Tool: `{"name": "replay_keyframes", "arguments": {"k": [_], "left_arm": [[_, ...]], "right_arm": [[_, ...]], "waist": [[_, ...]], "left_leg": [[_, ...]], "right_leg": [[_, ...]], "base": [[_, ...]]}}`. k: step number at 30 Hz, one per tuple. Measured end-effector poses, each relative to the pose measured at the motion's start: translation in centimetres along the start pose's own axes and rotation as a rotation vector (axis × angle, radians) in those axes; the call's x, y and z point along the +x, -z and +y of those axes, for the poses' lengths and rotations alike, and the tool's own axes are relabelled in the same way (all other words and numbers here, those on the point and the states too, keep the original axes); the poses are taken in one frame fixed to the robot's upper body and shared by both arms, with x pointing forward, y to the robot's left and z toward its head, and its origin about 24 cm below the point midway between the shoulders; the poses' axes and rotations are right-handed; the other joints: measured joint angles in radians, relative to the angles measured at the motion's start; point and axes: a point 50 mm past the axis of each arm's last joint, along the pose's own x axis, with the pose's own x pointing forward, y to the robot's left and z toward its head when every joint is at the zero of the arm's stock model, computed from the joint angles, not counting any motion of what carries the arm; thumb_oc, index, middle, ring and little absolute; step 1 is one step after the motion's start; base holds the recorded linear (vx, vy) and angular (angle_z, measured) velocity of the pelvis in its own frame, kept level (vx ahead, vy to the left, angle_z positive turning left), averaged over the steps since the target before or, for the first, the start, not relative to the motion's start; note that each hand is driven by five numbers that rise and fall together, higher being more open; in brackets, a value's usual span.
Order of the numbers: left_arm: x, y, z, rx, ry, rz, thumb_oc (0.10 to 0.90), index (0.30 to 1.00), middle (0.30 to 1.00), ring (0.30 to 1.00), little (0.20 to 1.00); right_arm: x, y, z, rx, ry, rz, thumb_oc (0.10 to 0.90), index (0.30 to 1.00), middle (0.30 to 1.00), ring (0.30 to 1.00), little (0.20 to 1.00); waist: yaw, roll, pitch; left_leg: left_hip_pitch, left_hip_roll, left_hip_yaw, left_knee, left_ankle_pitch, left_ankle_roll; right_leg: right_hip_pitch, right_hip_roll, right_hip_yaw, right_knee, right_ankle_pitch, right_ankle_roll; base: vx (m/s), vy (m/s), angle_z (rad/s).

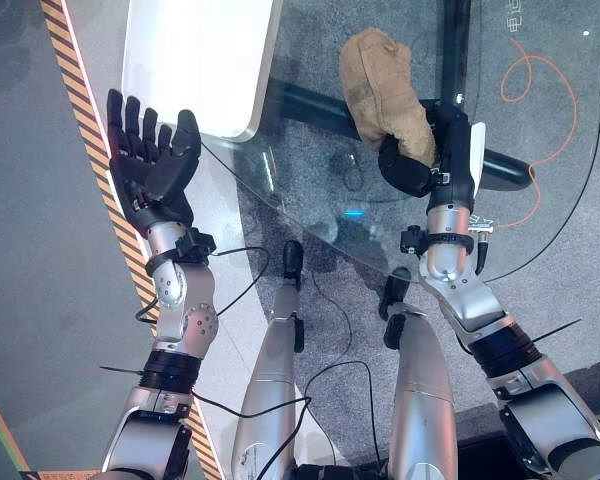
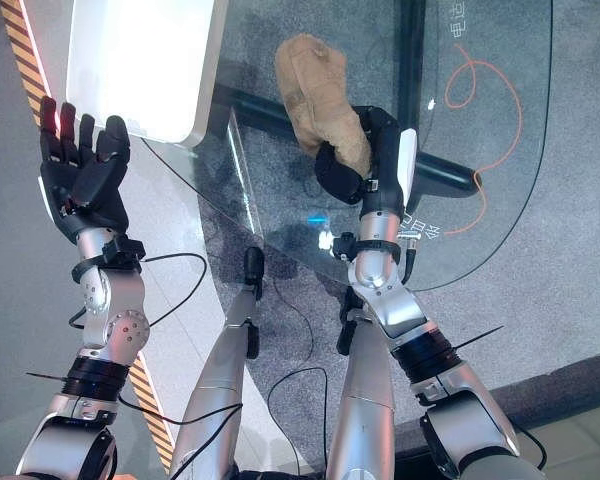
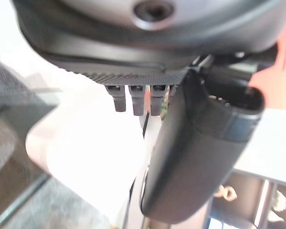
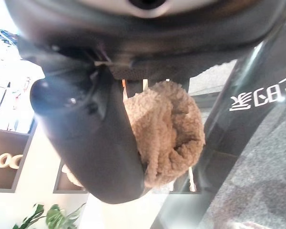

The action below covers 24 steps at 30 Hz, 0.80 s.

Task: Wipe the table with a cloth and put it in the basket.

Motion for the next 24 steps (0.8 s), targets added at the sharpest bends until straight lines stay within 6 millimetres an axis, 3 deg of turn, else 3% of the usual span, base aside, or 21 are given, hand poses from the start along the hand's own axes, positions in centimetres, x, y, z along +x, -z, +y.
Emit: {"name": "replay_keyframes", "arguments": {"k": [7, 17, 24], "left_arm": [[0.0, -0.3, -0.9, -0.072, 0.097, 0.014, 0.800, 0.900, 0.900, 0.900, 0.900], [-0.6, 0.3, -1.2, -0.162, 0.205, 0.130, 0.800, 0.900, 0.900, 0.900, 0.900], [-1.0, 1.1, -1.6, -0.284, 0.258, 0.231, 0.800, 0.900, 0.900, 0.900, 0.900]], "right_arm": [[-0.1, -1.4, 0.5, 0.015, -0.058, -0.069, 0.100, 0.300, 0.300, 0.300, 0.200], [-0.4, -1.8, 0.7, 0.033, -0.113, -0.099, 0.100, 0.300, 0.300, 0.300, 0.200], [-1.3, -3.7, 1.0, 0.090, -0.195, -0.188, 0.100, 0.300, 0.300, 0.300, 0.200]], "waist": [[0.003, -0.011, 0.000], [-0.002, -0.017, 0.000], [-0.006, -0.018, 0.000]], "left_leg": [[-0.001, -0.002, 0.000, 0.000, 0.002, -0.002], [0.000, -0.001, 0.000, -0.002, -0.001, 0.002], [0.000, -0.002, 0.000, -0.002, 0.001, -0.001]], "right_leg": [[0.001, -0.003, -0.001, -0.001, 0.000, 0.001], [0.002, -0.003, -0.003, -0.001, 0.001, 0.001], [0.004, -0.003, -0.003, -0.006, 0.002, 0.001]], "base": [[0.00, 0.000, 0.00], [0.00, 0.000, 0.00], [0.00, 0.000, 0.00]]}}
